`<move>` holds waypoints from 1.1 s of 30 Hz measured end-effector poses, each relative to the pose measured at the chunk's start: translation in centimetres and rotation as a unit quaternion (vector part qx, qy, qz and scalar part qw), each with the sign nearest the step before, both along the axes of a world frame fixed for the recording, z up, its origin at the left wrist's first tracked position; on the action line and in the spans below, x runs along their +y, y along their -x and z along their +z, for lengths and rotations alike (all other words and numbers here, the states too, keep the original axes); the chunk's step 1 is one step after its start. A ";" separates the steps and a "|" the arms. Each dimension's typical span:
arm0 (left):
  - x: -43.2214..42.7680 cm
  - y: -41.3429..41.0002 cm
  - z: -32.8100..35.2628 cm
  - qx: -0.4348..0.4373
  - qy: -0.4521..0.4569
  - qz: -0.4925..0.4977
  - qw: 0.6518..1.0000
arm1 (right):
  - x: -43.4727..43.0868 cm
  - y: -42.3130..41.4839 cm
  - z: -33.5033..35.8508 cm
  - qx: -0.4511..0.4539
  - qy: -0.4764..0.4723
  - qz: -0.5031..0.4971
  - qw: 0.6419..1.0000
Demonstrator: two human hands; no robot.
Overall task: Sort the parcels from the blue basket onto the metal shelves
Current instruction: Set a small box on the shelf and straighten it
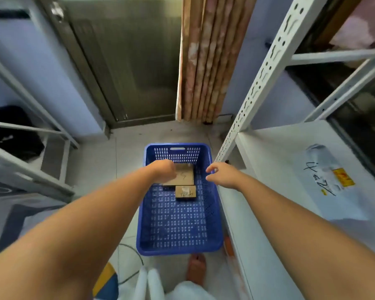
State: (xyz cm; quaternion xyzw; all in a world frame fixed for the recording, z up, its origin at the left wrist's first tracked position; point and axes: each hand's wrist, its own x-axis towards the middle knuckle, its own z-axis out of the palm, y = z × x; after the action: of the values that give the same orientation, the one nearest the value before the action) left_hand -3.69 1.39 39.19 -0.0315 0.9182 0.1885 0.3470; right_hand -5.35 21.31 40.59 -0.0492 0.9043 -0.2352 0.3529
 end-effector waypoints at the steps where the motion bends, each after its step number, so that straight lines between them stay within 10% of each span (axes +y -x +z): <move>1: 0.1 -0.1 -2.0 -0.002 -0.008 0.038 0.999 | 0.2 0.5 -2.3 -0.018 0.012 -0.023 0.999; 9: -0.7 -0.7 -18.4 -0.098 -0.167 0.372 0.908 | -0.8 2.5 -20.5 -0.105 0.005 -0.109 0.989; 17: -1.5 0.7 -36.0 -0.212 -0.260 0.478 0.812 | -2.0 1.9 -38.6 -0.232 -0.036 -0.120 0.965; 33: -0.6 7.1 -63.1 -0.181 -0.190 0.491 0.830 | -2.4 7.6 -64.7 -0.086 -0.042 -0.169 0.981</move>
State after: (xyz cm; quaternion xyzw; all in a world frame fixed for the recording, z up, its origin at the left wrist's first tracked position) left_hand -10.75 0.74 -23.93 -0.4454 0.6484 0.4958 0.3679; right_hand -12.95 18.94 -24.14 0.1398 0.8748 -0.2567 0.3863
